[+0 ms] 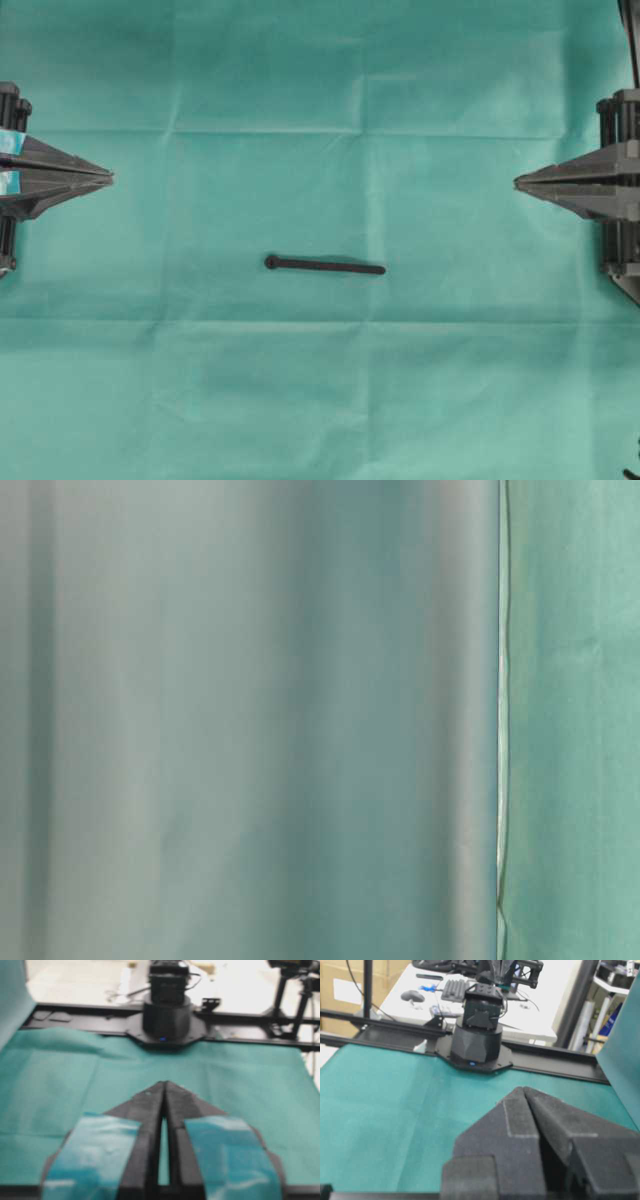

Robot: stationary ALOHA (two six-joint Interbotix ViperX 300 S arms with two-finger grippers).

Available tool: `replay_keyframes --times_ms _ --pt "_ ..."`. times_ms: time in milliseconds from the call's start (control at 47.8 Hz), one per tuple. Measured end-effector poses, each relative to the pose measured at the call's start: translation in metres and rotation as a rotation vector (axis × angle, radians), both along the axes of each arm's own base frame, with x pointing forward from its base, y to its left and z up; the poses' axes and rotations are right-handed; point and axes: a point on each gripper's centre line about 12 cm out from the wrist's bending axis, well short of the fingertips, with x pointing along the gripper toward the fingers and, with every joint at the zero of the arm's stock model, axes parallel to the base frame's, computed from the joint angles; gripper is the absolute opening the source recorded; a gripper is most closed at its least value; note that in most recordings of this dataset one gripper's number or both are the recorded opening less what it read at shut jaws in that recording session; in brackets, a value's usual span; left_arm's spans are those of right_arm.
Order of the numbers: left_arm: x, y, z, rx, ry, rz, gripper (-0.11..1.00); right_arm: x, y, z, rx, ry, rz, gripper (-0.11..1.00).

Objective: Peel off the Velcro with your right arm.

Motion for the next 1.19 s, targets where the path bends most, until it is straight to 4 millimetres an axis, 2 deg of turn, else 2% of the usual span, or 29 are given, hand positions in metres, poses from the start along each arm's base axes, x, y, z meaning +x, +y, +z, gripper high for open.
replay_keyframes --times_ms 105,147,209,314,377,398,482,754,1194 --pt "-0.001 0.000 -0.003 0.000 -0.015 0.001 0.01 0.000 0.000 -0.002 0.003 0.005 0.000 -0.01" --pt "-0.002 0.000 -0.003 -0.001 -0.020 0.001 0.05 -0.001 0.000 -0.003 0.005 0.006 0.000 0.04" --pt "-0.002 0.000 -0.005 -0.001 -0.020 0.001 0.17 -0.001 0.000 -0.005 0.009 0.009 -0.001 0.16" --pt "-0.003 0.000 -0.006 0.000 -0.020 0.001 0.45 -0.002 0.000 -0.008 0.012 0.011 -0.001 0.38" --pt "-0.002 0.000 -0.005 -0.001 -0.020 0.001 0.61 -0.002 -0.001 -0.008 0.014 0.011 -0.002 0.44" --pt "-0.002 0.000 -0.006 -0.001 -0.017 0.001 0.62 -0.002 -0.001 -0.009 0.012 0.011 -0.002 0.45" --pt "-0.002 0.000 -0.007 -0.001 -0.014 0.000 0.57 -0.002 -0.001 -0.010 0.012 0.009 -0.002 0.45" --pt "0.007 0.000 -0.013 -0.001 0.025 0.000 0.57 -0.002 -0.001 -0.009 0.015 0.008 -0.002 0.45" --pt "0.057 0.000 -0.018 0.001 0.089 0.001 0.57 -0.002 -0.001 -0.010 0.015 0.009 -0.002 0.45"
